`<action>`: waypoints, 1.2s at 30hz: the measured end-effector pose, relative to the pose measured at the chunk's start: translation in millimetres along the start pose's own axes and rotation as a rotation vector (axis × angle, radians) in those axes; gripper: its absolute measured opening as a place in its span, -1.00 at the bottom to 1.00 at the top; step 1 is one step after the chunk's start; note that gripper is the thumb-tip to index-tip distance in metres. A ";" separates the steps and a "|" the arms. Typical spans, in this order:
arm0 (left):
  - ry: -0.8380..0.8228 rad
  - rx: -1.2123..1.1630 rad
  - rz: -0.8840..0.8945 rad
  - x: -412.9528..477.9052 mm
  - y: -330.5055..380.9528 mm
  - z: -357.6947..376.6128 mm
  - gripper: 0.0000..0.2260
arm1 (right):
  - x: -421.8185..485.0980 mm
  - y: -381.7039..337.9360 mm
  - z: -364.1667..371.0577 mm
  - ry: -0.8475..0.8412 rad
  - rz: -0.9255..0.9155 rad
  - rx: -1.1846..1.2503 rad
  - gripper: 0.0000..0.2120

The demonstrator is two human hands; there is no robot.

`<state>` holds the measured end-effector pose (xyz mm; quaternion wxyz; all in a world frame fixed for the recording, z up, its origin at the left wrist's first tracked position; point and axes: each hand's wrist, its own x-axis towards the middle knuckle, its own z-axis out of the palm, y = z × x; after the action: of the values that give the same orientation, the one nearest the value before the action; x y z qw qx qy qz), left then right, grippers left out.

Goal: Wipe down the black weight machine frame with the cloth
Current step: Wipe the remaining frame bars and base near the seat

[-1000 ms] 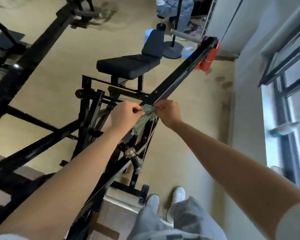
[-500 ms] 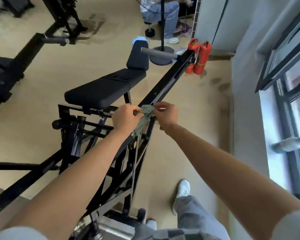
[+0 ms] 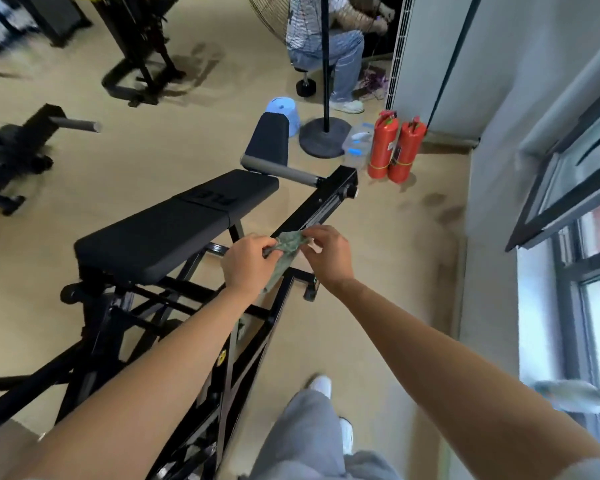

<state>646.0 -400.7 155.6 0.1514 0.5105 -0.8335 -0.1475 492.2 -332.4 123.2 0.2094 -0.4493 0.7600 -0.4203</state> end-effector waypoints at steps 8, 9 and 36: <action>0.059 -0.017 -0.043 76.8 59.5 49.1 -0.80 | 98.1 43.6 -38.3 0.039 -0.189 -0.173 -0.77; 0.066 -0.016 -0.051 84.5 67.4 54.7 -0.81 | 111.0 48.6 -43.9 0.044 -0.223 -0.187 -0.76; 0.337 -0.030 -0.462 145.1 152.7 129.8 -0.85 | 323.6 109.9 -85.3 -0.928 -0.948 -0.055 -0.69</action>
<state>407.8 -452.3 113.3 0.2578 0.7018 -0.6560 -0.1034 212.5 -545.3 99.2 0.2958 -0.8746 0.3215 -0.2102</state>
